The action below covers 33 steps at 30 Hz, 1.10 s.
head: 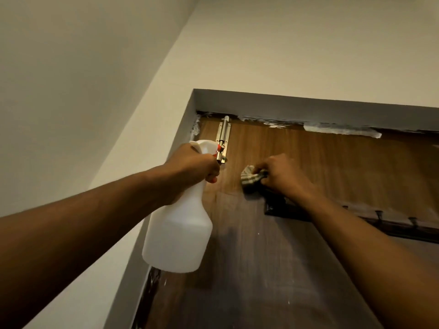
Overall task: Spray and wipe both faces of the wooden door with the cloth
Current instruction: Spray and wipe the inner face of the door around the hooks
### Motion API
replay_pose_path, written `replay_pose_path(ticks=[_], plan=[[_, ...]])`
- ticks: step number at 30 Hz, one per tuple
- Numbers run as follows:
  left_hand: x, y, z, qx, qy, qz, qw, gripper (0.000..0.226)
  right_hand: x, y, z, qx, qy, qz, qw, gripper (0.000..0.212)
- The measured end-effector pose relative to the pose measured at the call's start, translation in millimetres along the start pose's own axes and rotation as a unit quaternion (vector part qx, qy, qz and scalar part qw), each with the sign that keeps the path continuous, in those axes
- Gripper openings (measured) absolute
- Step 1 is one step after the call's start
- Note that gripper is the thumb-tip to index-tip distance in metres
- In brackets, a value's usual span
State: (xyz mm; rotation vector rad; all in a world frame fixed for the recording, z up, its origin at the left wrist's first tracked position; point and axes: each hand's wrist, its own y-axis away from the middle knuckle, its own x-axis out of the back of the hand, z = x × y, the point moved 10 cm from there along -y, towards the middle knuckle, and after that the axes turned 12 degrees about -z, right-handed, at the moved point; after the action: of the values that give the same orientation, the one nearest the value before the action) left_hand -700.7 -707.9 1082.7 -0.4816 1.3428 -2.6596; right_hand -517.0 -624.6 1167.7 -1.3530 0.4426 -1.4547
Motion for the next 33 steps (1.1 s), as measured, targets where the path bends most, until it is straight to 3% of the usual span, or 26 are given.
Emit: replay_pose_path(ticks=[5,8,11,14,17,19,21,27,33], plan=[[22.2,2.4,-7.4,0.002,0.004,0.013,1.0,0.044,-31.7,-6.3,-89.6,0.076,-0.067,0.038,0.994,0.027],[27.9,6.8,-11.5,0.01,0.005,0.026,1.0,0.036,-74.6,25.2,-125.8,0.093,-0.031,0.048,0.994,0.032],[30.6,9.9,-14.3,0.016,0.001,0.017,1.0,0.032,-83.4,55.8,-118.4,0.081,-0.01,0.069,0.994,0.04],[36.4,12.5,-12.7,0.009,0.004,0.013,1.0,0.029,-68.0,39.4,-96.4,0.007,-0.005,0.086,0.996,0.048],[46.7,13.5,-15.1,0.021,-0.017,0.034,0.999,0.038,-60.4,5.9,-115.0,-0.021,-0.022,0.121,0.992,0.051],[51.3,17.3,-15.1,0.023,-0.022,0.043,0.999,0.033,-65.6,-6.8,-134.4,-0.023,-0.077,0.132,0.988,0.05],[53.3,20.0,-17.5,0.029,-0.017,0.049,0.998,0.028,-76.5,-9.7,-151.1,-0.011,-0.102,0.134,0.986,0.048],[43.3,26.2,-18.6,0.026,-0.014,0.032,0.999,0.018,-107.7,39.5,-151.0,0.083,0.002,0.123,0.989,0.048],[27.3,26.0,-24.1,0.026,-0.017,0.005,0.999,0.026,-71.7,32.5,-83.8,-0.074,-0.014,0.164,0.984,0.053]])
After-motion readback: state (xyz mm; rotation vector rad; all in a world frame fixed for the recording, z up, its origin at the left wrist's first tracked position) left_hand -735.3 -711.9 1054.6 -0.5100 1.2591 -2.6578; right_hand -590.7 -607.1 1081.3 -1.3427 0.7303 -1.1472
